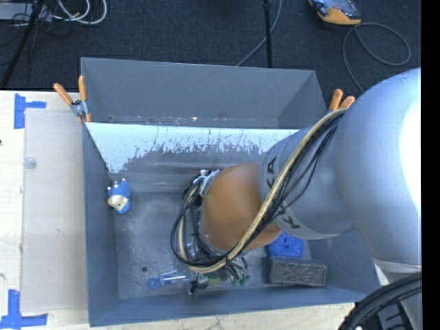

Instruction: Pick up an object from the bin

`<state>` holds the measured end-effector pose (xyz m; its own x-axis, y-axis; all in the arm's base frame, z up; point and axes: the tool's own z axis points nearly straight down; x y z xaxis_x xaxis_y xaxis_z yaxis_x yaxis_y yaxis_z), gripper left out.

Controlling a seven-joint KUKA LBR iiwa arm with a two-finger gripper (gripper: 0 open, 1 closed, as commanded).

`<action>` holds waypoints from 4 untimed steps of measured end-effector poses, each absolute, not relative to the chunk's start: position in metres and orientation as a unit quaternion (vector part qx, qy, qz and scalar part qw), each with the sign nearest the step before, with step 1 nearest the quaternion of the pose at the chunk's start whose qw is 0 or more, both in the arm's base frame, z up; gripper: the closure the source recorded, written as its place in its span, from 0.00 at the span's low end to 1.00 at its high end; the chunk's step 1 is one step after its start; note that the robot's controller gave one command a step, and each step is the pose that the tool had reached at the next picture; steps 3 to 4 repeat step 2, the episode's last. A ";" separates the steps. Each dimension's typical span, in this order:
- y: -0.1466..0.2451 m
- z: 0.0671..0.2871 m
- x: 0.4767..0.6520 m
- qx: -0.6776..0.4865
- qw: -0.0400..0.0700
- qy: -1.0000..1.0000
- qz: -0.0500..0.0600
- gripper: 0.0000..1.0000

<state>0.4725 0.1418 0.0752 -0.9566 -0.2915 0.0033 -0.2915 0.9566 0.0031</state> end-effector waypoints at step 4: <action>0.141 0.111 0.470 0.147 0.005 -0.989 0.000 1.00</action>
Offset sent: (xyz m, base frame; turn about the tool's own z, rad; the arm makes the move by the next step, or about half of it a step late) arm 0.0001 0.0000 0.0399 0.0000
